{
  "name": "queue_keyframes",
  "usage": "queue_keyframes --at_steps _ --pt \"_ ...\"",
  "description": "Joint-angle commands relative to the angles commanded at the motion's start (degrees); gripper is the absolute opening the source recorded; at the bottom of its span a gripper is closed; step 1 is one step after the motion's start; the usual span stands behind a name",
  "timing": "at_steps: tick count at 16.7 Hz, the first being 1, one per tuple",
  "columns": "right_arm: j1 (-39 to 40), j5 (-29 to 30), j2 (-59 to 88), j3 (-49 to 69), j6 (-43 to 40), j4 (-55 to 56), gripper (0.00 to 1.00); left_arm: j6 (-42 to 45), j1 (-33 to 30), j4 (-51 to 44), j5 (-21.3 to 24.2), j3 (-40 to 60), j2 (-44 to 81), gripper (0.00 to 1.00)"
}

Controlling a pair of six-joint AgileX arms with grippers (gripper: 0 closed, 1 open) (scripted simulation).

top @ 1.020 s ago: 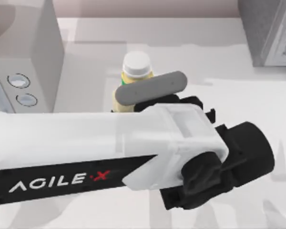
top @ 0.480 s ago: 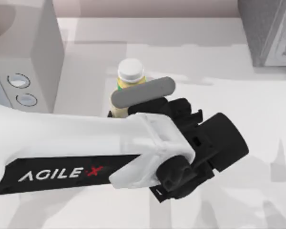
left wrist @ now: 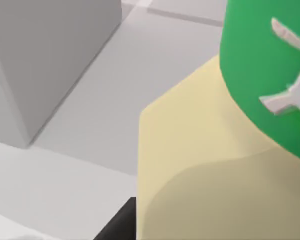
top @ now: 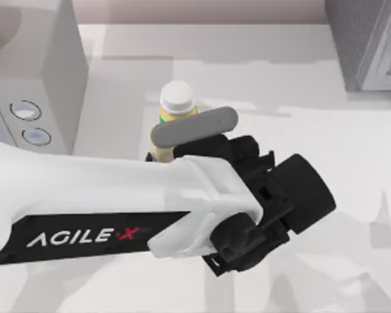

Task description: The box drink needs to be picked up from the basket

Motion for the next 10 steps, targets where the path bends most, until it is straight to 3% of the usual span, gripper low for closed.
queue_keyframes --at_steps 10 --pt "0.0 0.0 0.0 0.0 0.0 0.0 1.0 0.0 0.0 0.0 0.0 0.0 0.0 0.9"
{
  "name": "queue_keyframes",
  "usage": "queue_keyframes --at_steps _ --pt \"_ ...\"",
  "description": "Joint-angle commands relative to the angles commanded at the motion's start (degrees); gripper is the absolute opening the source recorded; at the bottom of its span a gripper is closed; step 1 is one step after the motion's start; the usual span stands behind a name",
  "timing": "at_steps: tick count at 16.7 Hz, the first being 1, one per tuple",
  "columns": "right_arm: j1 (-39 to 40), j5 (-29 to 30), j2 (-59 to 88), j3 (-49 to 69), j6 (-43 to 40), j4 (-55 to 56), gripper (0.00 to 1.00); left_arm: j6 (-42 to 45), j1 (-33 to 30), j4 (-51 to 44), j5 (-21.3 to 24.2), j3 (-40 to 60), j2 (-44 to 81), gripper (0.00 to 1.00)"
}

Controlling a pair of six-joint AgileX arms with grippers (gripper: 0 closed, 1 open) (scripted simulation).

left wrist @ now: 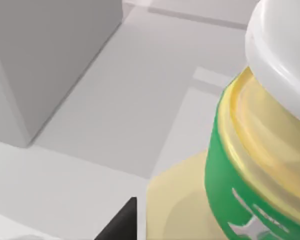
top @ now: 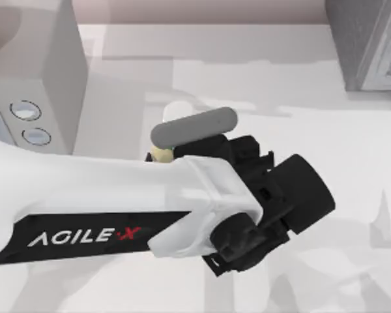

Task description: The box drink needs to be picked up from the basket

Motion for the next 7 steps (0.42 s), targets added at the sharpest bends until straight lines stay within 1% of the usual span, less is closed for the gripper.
queue_keyframes --at_steps 1,2,7 --pt "0.0 0.0 0.0 0.0 0.0 0.0 1.0 0.0 0.0 0.0 0.0 0.0 0.0 0.98" --pt "0.0 0.0 0.0 0.0 0.0 0.0 1.0 0.0 0.0 0.0 0.0 0.0 0.0 1.0" --pt "0.0 0.0 0.0 0.0 0.0 0.0 1.0 0.0 0.0 0.0 0.0 0.0 0.0 1.0"
